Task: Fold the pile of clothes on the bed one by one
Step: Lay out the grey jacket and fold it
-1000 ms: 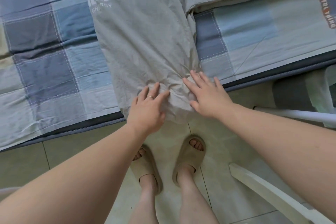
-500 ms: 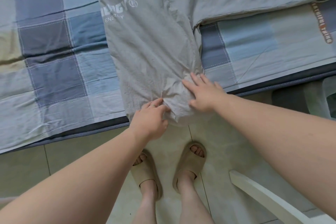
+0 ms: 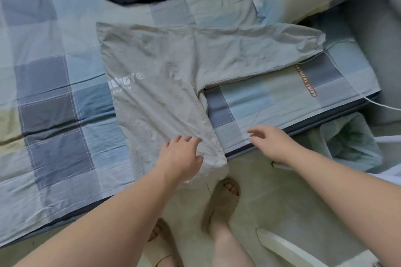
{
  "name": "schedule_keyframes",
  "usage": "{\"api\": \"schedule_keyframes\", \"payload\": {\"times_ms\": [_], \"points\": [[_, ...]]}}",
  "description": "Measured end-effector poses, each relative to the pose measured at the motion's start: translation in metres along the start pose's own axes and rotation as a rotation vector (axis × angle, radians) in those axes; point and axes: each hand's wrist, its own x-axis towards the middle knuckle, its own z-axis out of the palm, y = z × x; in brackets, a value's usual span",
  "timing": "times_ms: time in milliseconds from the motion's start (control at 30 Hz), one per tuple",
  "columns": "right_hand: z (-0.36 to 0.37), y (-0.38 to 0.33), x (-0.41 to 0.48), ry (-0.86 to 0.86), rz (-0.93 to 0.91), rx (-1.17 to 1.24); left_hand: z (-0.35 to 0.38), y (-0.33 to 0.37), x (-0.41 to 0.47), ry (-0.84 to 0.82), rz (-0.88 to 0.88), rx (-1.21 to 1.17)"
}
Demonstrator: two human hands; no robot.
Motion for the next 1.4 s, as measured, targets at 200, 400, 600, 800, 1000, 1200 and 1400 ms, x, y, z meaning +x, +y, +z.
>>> {"api": "schedule_keyframes", "payload": {"times_ms": [200,400,600,800,1000,1200,1400], "points": [[-0.079,0.052,0.039,0.198,0.105,0.254,-0.043,0.061,0.057,-0.021,0.022,-0.016],[-0.152,0.102,0.116,0.246,0.232,0.593,-0.067,0.151,0.151,-0.016,0.048,-0.071],[-0.204,0.134,0.216,0.276,0.273,0.904,-0.09,0.218,0.248,0.088,0.065,-0.066],[-0.234,0.153,0.285,0.298,0.313,1.191,-0.103,0.249,0.321,0.054,0.038,-0.188],[-0.245,0.148,0.321,0.394,0.319,1.279,-0.1,0.256,0.351,-0.015,0.02,-0.255],[-0.25,0.148,0.328,0.228,0.377,1.377,-0.105,0.263,0.357,-0.034,-0.044,-0.428],[-0.253,0.129,0.297,0.37,0.181,1.439,-0.118,0.277,0.358,0.017,-0.005,-0.699]]}}
